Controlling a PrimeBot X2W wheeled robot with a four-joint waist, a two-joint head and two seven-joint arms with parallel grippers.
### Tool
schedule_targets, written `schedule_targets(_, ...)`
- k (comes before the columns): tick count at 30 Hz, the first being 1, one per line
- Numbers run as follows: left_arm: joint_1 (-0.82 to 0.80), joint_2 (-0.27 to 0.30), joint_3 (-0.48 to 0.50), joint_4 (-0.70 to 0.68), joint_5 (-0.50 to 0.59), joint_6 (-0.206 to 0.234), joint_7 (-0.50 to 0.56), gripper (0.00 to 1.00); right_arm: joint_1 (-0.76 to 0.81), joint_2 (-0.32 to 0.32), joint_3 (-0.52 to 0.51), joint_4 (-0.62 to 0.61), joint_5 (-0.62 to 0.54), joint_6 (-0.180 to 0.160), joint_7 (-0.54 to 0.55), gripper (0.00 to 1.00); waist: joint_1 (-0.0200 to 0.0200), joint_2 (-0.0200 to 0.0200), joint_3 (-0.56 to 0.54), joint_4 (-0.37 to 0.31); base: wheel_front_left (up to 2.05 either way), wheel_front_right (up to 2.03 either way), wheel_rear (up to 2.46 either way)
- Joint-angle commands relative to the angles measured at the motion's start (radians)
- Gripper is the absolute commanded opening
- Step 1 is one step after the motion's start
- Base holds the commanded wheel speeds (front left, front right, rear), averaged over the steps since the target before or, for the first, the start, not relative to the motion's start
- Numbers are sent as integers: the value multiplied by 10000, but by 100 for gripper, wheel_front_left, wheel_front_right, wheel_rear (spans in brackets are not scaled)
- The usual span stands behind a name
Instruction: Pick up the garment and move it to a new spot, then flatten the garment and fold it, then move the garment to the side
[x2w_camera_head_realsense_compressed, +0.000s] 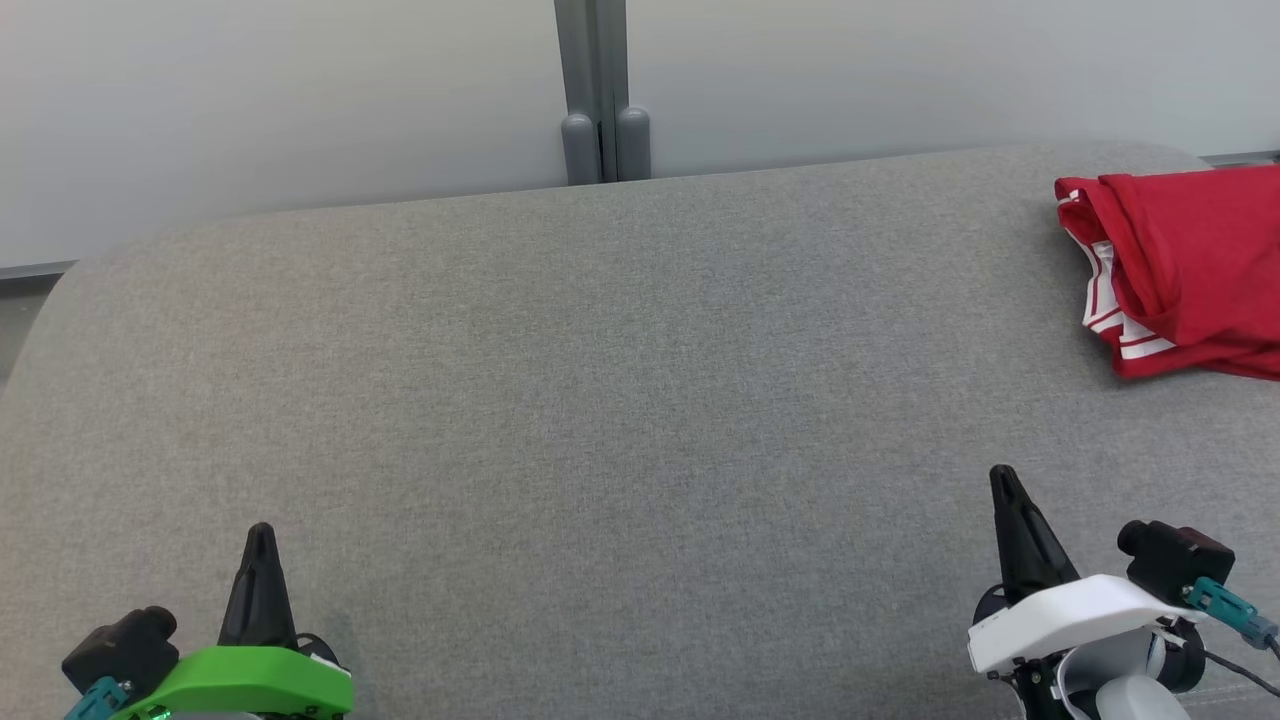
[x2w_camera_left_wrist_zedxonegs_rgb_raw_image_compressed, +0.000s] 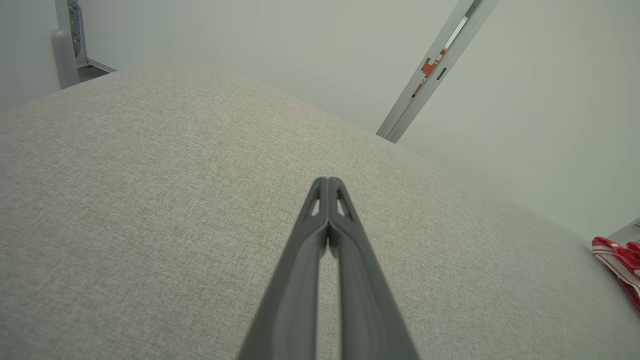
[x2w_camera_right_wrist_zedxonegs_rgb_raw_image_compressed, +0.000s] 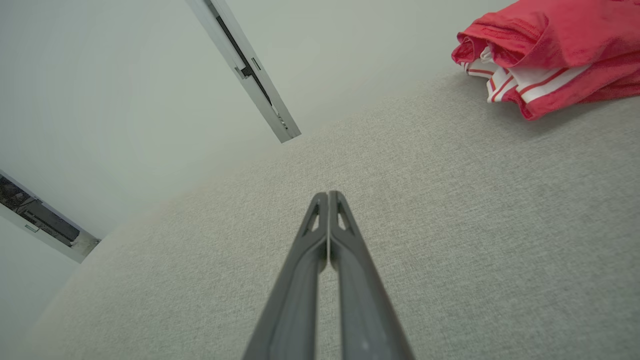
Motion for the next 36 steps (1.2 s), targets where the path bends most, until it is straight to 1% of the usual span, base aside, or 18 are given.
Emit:
schedule_targets(1, -285, 58, 32, -191, -426, -40, 81, 0, -269, -37, -78, -115, 433, 0, 79, 0, 0, 0, -1, 0, 0, 0, 0)
schedule_targets(17, -451, 79, 66, -277, -2808, -76, 704, 0, -408, -27, -361, -85, 2869, -2, 676, 0, 0, 0, -17, -1, 0, 0, 0)
schedule_targets(36, -605, 102, 102, -348, -5106, -105, 1315, 0, -547, 3, -659, -51, 5214, -1, 1272, 0, 0, 0, -36, -2, 0, 0, 0)
